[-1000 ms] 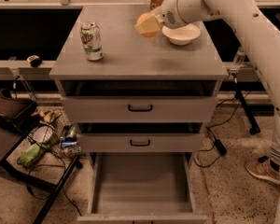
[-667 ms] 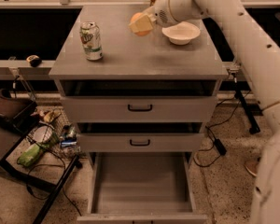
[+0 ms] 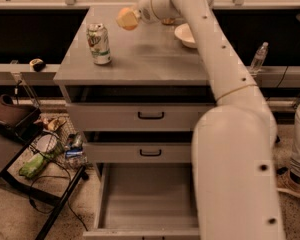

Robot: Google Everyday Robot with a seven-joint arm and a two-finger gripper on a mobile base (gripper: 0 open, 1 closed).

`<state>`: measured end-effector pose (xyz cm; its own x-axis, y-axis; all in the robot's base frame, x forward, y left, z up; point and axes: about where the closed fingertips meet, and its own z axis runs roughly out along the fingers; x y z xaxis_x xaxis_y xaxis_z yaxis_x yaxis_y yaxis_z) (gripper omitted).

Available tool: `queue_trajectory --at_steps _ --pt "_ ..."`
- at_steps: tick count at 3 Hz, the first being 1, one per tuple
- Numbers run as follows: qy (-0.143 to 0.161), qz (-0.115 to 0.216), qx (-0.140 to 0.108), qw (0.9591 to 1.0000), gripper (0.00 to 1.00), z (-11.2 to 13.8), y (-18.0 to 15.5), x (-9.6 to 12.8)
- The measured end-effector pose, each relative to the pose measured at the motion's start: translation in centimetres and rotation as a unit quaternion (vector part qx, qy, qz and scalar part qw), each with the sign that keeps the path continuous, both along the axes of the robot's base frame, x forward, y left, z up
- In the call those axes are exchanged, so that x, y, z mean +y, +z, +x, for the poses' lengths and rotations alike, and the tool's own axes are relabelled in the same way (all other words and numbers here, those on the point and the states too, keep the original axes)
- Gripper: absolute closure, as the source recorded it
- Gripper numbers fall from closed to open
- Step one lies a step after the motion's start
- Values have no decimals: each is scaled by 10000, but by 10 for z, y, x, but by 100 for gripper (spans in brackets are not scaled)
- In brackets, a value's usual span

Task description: Pick orange from bottom drawer and place on counter

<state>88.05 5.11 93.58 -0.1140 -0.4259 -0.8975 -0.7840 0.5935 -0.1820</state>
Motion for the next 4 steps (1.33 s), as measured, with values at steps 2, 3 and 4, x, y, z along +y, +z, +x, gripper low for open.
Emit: queue_trajectory --at_steps 2,3,4 --pt "-396 -450 162 9981 100 47 -39 29" --pt "-716 -611 518 9942 100 58 -72 19" --pt "-833 -635 682 9922 82 61 -82 15"
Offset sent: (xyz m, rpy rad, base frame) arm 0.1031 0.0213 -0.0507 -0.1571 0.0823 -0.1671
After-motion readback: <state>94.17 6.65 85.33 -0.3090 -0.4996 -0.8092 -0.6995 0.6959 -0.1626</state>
